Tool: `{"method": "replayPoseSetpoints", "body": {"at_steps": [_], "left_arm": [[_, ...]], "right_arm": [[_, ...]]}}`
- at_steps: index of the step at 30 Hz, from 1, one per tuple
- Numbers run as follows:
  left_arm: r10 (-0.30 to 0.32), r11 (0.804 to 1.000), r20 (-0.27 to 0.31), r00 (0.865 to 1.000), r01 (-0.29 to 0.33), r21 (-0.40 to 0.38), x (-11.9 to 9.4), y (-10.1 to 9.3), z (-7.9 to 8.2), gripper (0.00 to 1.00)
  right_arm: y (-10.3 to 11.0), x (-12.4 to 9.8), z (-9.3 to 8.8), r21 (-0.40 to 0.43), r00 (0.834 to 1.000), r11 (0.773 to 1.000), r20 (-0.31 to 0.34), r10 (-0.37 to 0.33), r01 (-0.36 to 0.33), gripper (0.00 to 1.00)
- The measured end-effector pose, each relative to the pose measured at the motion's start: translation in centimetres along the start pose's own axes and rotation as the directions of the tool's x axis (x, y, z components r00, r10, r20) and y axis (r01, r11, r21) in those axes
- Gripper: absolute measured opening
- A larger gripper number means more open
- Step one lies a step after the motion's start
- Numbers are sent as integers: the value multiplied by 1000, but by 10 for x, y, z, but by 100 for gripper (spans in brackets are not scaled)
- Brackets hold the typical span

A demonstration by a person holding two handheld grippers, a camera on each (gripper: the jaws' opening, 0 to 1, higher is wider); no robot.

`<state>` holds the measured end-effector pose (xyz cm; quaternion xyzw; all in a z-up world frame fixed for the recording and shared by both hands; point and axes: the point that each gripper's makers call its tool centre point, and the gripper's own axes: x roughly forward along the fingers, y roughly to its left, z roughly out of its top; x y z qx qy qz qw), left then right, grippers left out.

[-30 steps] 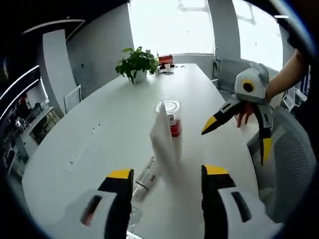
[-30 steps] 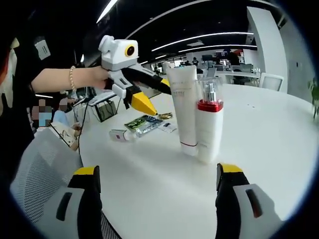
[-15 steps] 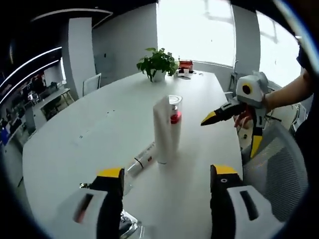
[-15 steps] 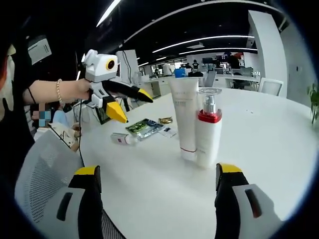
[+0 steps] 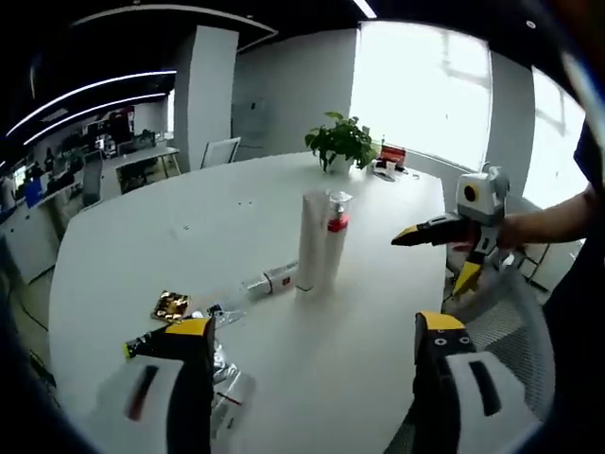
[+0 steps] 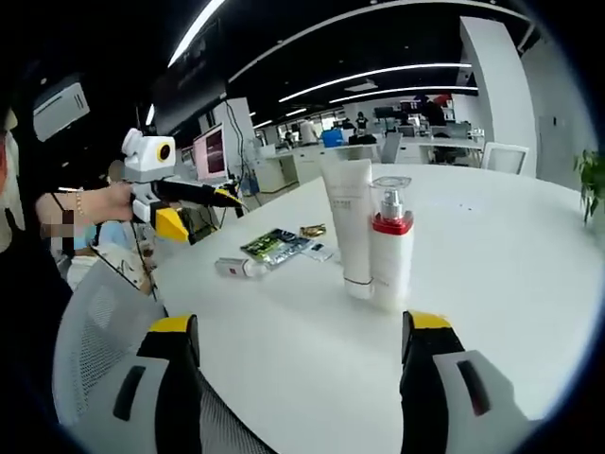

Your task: Arrange the skincare products in the storage area until every visible bottle or jar stands upright without overlapping.

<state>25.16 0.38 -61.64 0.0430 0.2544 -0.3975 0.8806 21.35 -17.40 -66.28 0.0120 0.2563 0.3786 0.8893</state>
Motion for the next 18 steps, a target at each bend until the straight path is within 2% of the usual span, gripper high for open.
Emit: {"method": "replayPoseSetpoints", "body": {"at_steps": [2, 7, 13, 18], "left_arm": [[13, 1000, 3, 1000, -13, -23, -10, 0, -7, 87], [64, 997, -14, 998, -64, -51, -33, 5, -26, 90], [137, 982, -6, 991, -137, -132, -59, 16, -41, 95], [158, 974, -17, 987, -159, -161, -67, 19, -54, 97]], "right_arm": [[-3, 0, -1, -17, 1000, 1000, -1, -13, 13, 88], [-2, -5, 2, 7, 999, 999, 27, -34, 34, 99], [1, -12, 3, 7, 999, 999, 18, -46, 46, 100], [-6, -18, -4, 14, 998, 998, -23, -63, 63, 100]]}}
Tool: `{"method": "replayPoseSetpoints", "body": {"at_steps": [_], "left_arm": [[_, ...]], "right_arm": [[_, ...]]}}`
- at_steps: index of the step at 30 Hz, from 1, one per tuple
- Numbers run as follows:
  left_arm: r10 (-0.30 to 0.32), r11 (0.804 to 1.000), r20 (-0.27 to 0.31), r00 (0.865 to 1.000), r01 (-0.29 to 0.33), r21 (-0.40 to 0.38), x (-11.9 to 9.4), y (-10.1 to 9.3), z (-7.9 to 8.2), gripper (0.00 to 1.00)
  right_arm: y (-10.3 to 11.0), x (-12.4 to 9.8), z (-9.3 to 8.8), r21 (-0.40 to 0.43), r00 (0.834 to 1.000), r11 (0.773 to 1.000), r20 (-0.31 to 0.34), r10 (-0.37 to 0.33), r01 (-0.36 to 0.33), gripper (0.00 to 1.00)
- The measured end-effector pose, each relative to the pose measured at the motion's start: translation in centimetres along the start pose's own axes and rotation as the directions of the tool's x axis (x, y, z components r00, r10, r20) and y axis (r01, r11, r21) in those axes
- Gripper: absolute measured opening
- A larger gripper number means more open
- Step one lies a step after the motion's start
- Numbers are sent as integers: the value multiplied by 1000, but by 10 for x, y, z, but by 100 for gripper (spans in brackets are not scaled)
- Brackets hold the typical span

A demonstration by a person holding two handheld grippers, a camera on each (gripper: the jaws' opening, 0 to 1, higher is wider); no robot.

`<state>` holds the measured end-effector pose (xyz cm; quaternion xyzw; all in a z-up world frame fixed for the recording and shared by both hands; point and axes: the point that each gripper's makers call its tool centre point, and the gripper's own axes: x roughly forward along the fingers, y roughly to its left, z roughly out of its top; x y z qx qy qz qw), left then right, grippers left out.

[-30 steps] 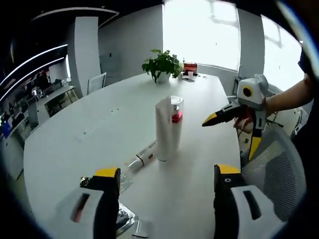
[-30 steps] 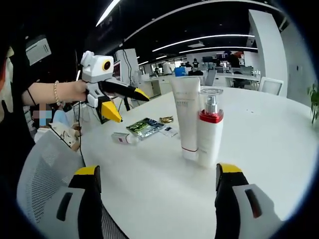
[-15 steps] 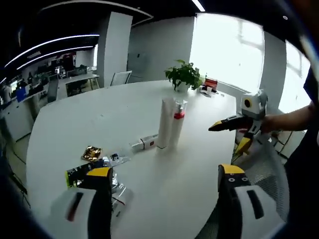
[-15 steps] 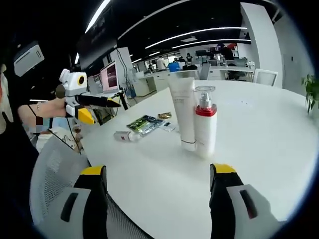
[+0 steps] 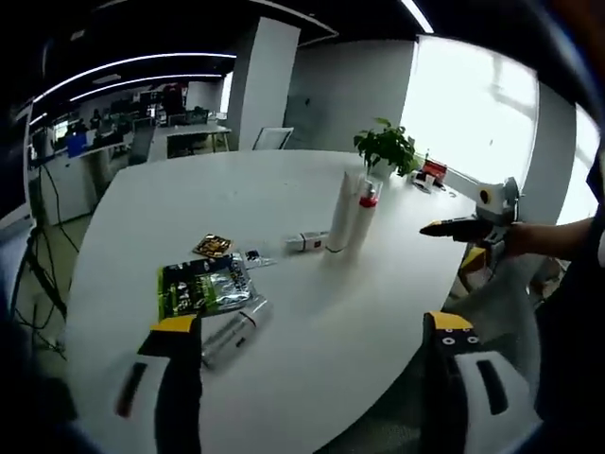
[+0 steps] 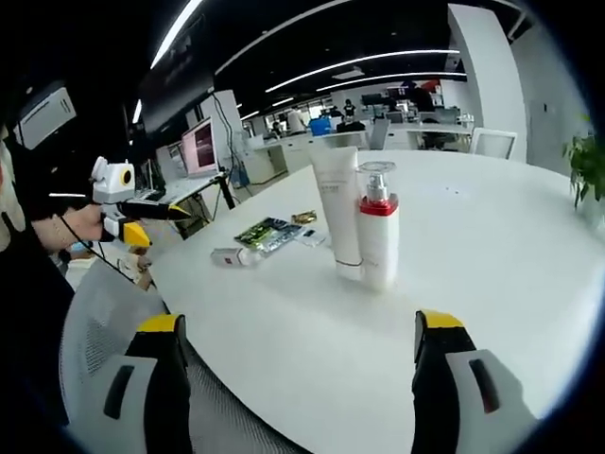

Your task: Arrange the skincare products in the storage area until every visible bottle or jar stands upright without overlapping.

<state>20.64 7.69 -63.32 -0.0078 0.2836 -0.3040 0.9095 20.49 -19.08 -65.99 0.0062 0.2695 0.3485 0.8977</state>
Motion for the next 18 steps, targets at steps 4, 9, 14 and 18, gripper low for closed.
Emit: {"method": "replayPoseSetpoints", "body": {"at_steps": [4, 9, 14, 18], "left_arm": [[12, 1000, -35, 999, -13, -21, -2, 4, -10, 99], [17, 999, -50, 999, -18, -32, -3, 4, -12, 99], [11, 1000, -55, 998, -12, -24, 2, 3, -11, 99], [8, 1000, -54, 999, -9, -21, 6, 1, -9, 99]], "right_arm": [[-7, -3, -2, 15, 1000, 1000, -14, -9, 10, 100], [-11, -3, -6, 19, 1000, 1000, -23, -13, 14, 100], [-13, -1, -7, 21, 999, 1000, -32, -11, 12, 100], [-13, 1, -6, 8, 999, 1000, -45, -7, 7, 100]]}}
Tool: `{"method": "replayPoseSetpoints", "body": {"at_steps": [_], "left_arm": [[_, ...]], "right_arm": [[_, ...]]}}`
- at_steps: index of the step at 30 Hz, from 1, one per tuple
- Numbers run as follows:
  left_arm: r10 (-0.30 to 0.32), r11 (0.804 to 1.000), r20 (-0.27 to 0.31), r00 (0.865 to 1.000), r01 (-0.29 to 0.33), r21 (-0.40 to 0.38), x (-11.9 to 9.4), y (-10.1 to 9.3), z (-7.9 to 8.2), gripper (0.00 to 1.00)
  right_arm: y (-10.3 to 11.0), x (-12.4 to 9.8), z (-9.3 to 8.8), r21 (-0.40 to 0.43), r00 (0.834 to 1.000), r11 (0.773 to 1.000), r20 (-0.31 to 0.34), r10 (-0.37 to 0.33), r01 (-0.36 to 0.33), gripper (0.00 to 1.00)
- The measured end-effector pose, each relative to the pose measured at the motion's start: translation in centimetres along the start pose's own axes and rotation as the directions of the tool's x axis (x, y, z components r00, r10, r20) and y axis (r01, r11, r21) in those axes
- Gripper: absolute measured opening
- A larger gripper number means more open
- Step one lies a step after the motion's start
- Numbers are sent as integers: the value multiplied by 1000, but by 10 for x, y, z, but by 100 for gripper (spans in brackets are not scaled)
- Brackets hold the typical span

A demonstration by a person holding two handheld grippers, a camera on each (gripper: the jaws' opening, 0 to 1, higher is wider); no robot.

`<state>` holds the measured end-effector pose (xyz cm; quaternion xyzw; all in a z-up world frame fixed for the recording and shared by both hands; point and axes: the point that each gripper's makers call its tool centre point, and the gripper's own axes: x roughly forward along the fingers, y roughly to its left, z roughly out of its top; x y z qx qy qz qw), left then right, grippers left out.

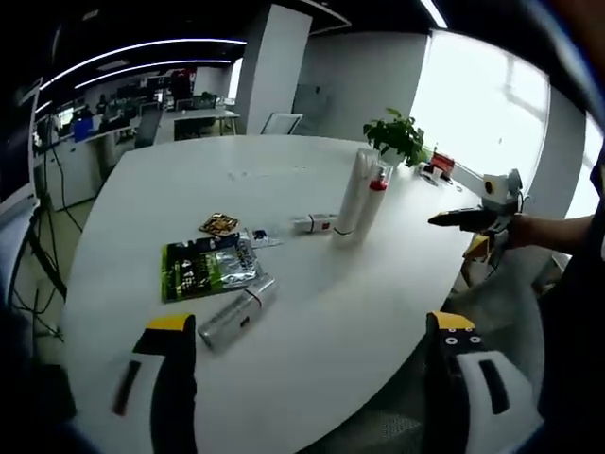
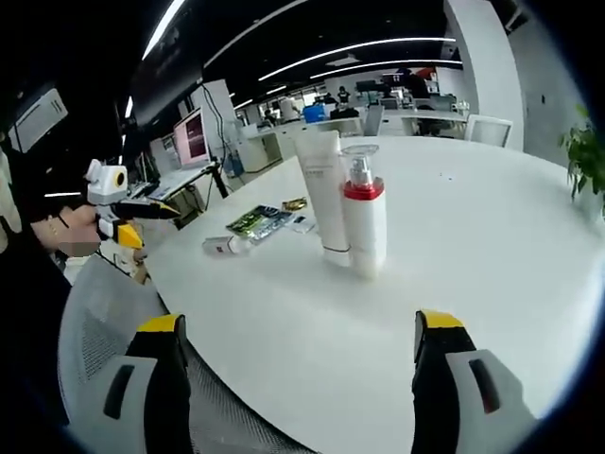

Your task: Arrange the skincare products in the storage area until every visible bottle or jar stands upright without overlapping.

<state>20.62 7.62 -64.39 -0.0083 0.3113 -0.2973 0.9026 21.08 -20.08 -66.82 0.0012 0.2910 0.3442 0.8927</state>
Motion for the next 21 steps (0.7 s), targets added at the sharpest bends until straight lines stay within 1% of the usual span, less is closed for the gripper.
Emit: {"method": "replayPoseSetpoints", "body": {"at_steps": [4, 7, 13, 16, 18, 19, 21], "left_arm": [[-7, 1000, -2, 1000, 7, 4, 2, -1, 1, 98], [-12, 1000, -3, 1000, 12, 2, 5, -1, 1, 98], [-22, 1000, -8, 1000, 22, 3, 7, -2, -1, 97], [-26, 1000, -10, 1000, 26, -6, 9, -2, -4, 96], [-28, 1000, -19, 999, 28, -8, 11, -2, -6, 96], [-26, 1000, -24, 999, 26, -6, 12, -2, -9, 95], [-27, 1000, -32, 999, 26, -4, 13, -1, -11, 95]], "right_arm": [[-3, 2, 2, 0, 1000, 1000, 0, 0, 0, 99], [-7, 3, 3, -8, 1000, 1000, -7, 1, -1, 97], [-21, 7, 4, -27, 999, 1000, -34, -1, 0, 97], [-30, 9, 6, -40, 999, 999, -46, -5, 3, 96], [-45, 12, 3, -68, 997, 998, -74, -25, 20, 96], [-54, 14, 0, -80, 994, 996, -100, -36, 28, 95], [-65, 15, 0, -97, 991, 995, -122, -48, 36, 94]]}}
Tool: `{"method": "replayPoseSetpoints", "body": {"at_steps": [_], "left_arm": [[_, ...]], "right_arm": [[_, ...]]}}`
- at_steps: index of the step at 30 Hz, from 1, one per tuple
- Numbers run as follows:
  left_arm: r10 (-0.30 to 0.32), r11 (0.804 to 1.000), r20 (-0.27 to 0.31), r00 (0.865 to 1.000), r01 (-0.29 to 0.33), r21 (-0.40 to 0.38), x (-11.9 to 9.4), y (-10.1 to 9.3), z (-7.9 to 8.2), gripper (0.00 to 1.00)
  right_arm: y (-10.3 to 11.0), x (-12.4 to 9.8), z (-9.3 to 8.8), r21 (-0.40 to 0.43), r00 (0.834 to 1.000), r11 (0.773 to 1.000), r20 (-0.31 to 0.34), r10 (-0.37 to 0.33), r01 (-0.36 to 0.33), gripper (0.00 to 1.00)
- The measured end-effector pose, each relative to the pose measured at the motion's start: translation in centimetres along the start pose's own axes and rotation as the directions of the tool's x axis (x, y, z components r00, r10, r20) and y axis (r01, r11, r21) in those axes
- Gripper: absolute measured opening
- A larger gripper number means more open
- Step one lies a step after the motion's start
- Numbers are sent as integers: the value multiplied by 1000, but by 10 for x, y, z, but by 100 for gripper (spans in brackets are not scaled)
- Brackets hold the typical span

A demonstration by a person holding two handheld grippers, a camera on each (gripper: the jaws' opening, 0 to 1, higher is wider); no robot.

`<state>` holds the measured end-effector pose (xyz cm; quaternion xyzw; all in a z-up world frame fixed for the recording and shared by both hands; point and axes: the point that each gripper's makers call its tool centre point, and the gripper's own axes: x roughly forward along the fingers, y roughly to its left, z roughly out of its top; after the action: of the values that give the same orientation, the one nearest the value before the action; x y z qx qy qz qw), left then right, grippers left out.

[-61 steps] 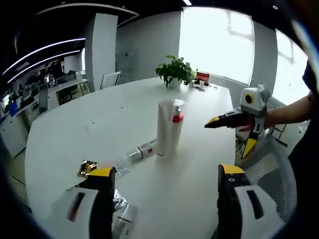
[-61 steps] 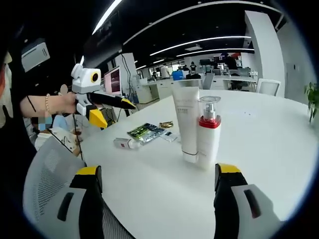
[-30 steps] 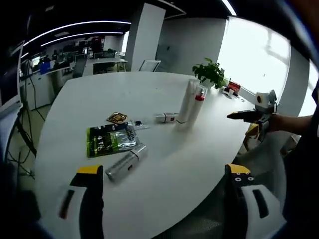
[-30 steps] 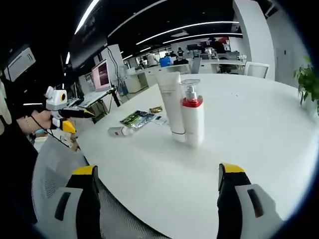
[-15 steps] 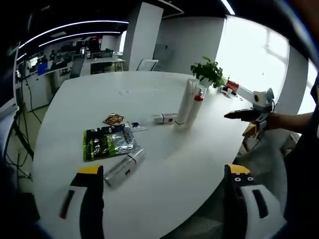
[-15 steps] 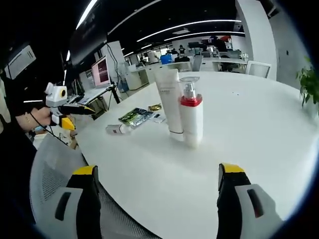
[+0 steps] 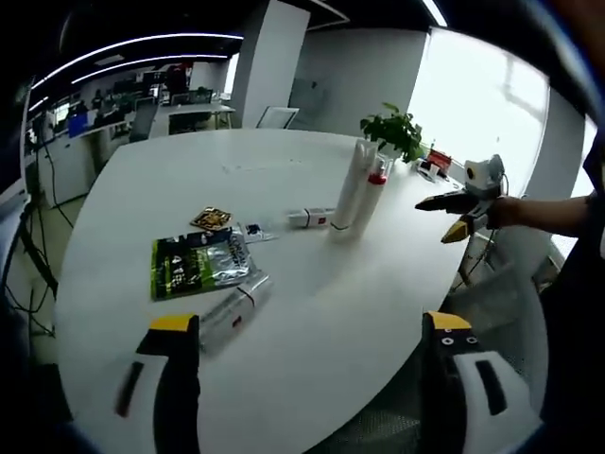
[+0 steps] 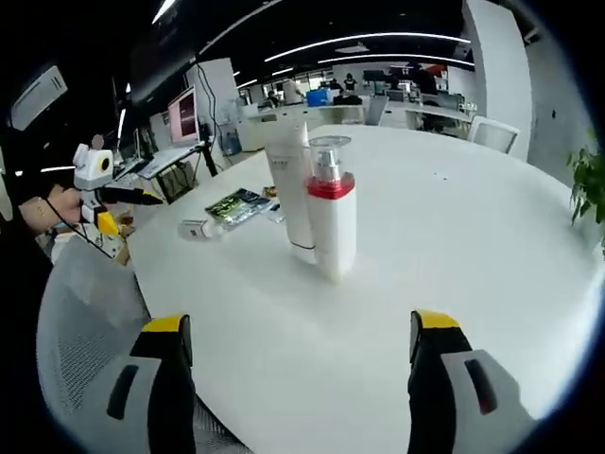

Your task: Arrange the skincare products in the storage area until every visible bottle or jar stands upright without overlapping.

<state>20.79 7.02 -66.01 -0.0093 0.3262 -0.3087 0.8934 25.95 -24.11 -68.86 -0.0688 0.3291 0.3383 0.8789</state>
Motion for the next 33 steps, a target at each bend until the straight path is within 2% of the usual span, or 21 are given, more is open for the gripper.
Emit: {"method": "replayPoseSetpoints", "body": {"at_steps": [5, 9, 23, 26, 28, 30, 33], "left_arm": [[-8, 1000, -15, 1000, 8, -18, 6, 3, -4, 95], [-2, 1000, -29, 1000, 2, -18, 11, 8, -5, 94], [-6, 999, -38, 999, 4, -42, 20, 11, -7, 93], [-3, 999, -46, 999, 1, -46, 21, 12, -10, 93], [-3, 999, -47, 999, 1, -49, 21, 12, -10, 93], [-1, 998, -49, 999, -1, -57, 22, 13, -11, 93], [-1, 998, -61, 998, -3, -67, 24, 13, -15, 93]], "right_arm": [[-33, 4, 10, -30, 999, 999, -16, -29, 29, 89], [-50, 11, 21, -57, 999, 998, -25, -35, 34, 85], [-95, 51, 52, -136, 996, 991, -90, -23, 10, 76], [-111, 60, 60, -155, 994, 988, -106, -9, -8, 72], [-110, 67, 66, -172, 994, 985, -112, 2, -21, 69], [-114, 75, 73, -192, 992, 980, -120, 27, -50, 68], [-109, 91, 83, -237, 989, 966, -129, 77, -106, 65]]}}
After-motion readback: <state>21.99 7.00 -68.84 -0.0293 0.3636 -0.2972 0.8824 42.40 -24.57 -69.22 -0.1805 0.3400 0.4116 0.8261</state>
